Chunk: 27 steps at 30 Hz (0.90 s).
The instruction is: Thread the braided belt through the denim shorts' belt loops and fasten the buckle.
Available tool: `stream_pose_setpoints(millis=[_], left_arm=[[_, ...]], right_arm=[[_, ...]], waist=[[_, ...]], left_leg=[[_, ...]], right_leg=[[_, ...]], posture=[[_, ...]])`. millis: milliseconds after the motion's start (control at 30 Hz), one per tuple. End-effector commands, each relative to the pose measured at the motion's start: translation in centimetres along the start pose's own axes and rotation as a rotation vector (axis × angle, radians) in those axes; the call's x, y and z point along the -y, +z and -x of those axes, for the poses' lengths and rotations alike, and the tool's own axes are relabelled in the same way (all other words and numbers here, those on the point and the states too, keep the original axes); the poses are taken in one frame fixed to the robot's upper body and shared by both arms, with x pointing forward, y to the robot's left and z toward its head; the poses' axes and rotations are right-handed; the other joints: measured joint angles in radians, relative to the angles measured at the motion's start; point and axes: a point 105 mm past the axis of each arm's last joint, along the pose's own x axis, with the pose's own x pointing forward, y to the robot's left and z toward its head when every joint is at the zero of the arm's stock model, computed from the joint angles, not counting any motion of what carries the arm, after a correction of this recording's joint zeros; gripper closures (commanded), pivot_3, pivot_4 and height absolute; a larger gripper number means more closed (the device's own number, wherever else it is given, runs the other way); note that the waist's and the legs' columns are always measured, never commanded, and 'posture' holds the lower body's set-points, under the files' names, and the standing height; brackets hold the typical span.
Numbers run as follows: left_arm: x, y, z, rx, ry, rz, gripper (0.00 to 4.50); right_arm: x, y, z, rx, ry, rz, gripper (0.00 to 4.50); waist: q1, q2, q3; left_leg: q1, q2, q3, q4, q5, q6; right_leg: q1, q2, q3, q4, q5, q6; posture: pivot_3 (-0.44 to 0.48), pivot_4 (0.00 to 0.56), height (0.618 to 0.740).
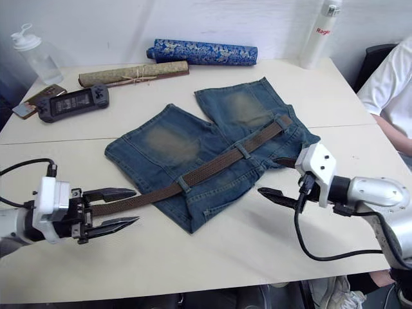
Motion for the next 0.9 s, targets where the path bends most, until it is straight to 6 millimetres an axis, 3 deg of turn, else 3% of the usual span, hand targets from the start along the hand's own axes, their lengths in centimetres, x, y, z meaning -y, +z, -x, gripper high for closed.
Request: stream_pose_setpoints(millis=[33,200,400,700,900], left_arm=[[0.3,0.7,-1.0,0.017,-0.011,-0.005,1.71],[0.3,-0.6,-2.8,0.048,0.046,0.046,1.71],[1.6,-1.0,-6.6,0.116,-0.024,0.068,1.71],[2.4,-3.3,-9.1,-0.013,-0.165,-0.063,1.71],[1.6,-4.6,-10.3,-0.122,-0.194,-0.149,1.71]], right_arm=[[0.8,0.6,0.4,0.010,-0.030,0.059,0.00],[1.3,-0.1,-0.1,0.008,-0.085,-0.048,0.00],[1.8,-1.2,-0.5,0.017,-0.155,-0.106,0.00],[2.9,-3.0,0.5,-0.155,-0.139,0.084,0.00],[5.6,-6.0,0.2,-0.354,-0.157,0.247,0.00]], waist=[[0.001,0.001,0.001],[0.008,0.001,0.002],[0.022,0.002,0.002],[0.016,0.002,0.002],[0.013,0.002,0.002]], left_leg=[[0.000,0.000,0.000,0.000,0.000,0.000],[0.000,0.000,0.000,0.000,0.000,0.000],[0.000,0.000,-0.001,0.000,0.001,-0.001],[0.001,0.000,0.000,0.000,0.001,-0.002],[0.001,0.000,0.000,0.000,0.001,-0.001]], right_leg=[[0.000,0.000,0.000,0.000,0.000,0.000],[0.000,0.000,0.000,-0.001,0.000,0.000],[0.000,0.000,0.000,0.001,0.000,0.000],[0.000,0.000,0.000,0.000,0.000,0.000],[0.000,0.000,0.001,0.001,0.000,0.000]], posture=[[0.000,0.150,0.645],[0.000,0.150,0.645],[0.000,0.150,0.645],[0.000,0.150,0.645],[0.000,0.150,0.645]])
